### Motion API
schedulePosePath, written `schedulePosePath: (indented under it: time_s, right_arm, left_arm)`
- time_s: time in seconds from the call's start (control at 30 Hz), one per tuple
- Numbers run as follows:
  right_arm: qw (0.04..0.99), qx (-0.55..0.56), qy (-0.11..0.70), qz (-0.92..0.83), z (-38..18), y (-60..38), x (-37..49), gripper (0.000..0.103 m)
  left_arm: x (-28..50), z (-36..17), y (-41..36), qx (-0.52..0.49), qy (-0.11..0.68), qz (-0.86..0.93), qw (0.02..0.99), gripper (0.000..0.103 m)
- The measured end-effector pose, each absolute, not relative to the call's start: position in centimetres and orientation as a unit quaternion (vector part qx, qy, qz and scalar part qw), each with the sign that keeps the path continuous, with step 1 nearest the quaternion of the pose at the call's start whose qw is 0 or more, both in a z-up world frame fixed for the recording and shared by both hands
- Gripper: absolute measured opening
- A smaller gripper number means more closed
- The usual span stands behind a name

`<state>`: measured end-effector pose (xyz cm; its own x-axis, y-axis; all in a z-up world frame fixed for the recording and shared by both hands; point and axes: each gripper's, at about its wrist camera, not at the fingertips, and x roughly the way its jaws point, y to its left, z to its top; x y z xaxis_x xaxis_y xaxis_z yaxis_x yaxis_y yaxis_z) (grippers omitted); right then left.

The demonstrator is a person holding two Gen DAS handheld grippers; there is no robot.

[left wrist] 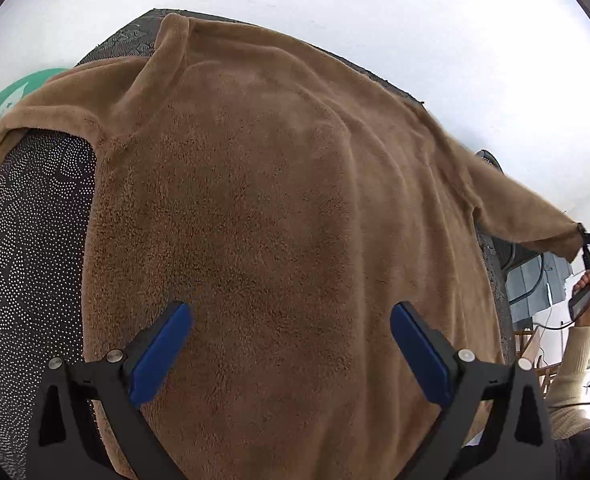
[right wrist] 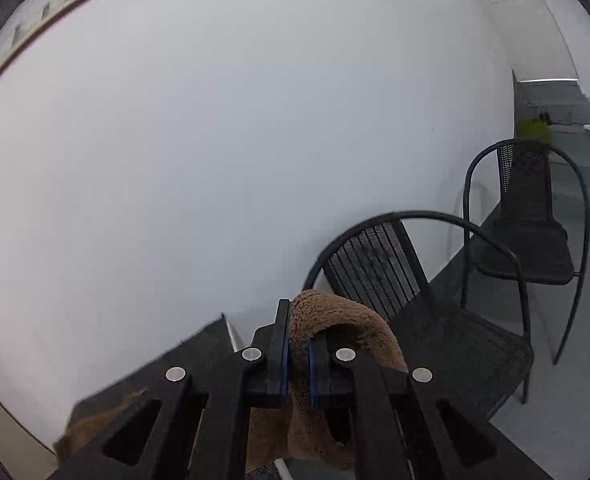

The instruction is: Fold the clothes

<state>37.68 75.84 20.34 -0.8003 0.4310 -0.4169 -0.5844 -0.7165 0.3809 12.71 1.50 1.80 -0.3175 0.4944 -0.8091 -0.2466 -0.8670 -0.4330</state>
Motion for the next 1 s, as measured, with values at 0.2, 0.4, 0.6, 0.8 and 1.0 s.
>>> schedulePosePath:
  time_s: [0.2, 0.4, 0.6, 0.8, 1.0]
  right_arm:
    - [0.281, -0.218, 0.290, 0.888, 14.7, 77.2, 36.5, 0.008]
    - [0.267, -0.293, 0.403, 0.825, 8.1, 79.6, 37.1, 0.041]
    - [0.301, -0.278, 0.450, 0.794, 6.9, 80.8, 40.0, 0.075]
    - [0.290, -0.264, 0.434, 0.811, 12.1, 79.2, 40.8, 0.075]
    - [0.227, -0.234, 0.375, 0.868, 21.1, 74.8, 37.6, 0.075]
  left_arm:
    - [13.1, 1.7, 1.1, -0.542, -0.114, 0.800, 0.231, 0.101]
    - [13.1, 1.7, -0.4, -0.542, -0.130, 0.800, 0.223, 0.101]
    - [12.4, 2.5, -2.3, -0.533, -0.142, 0.806, 0.213, 0.101]
    - [10.8, 6.4, -5.0, -0.495, -0.134, 0.832, 0.211, 0.101]
    - [6.4, 12.7, -6.3, -0.438, -0.137, 0.864, 0.207, 0.101]
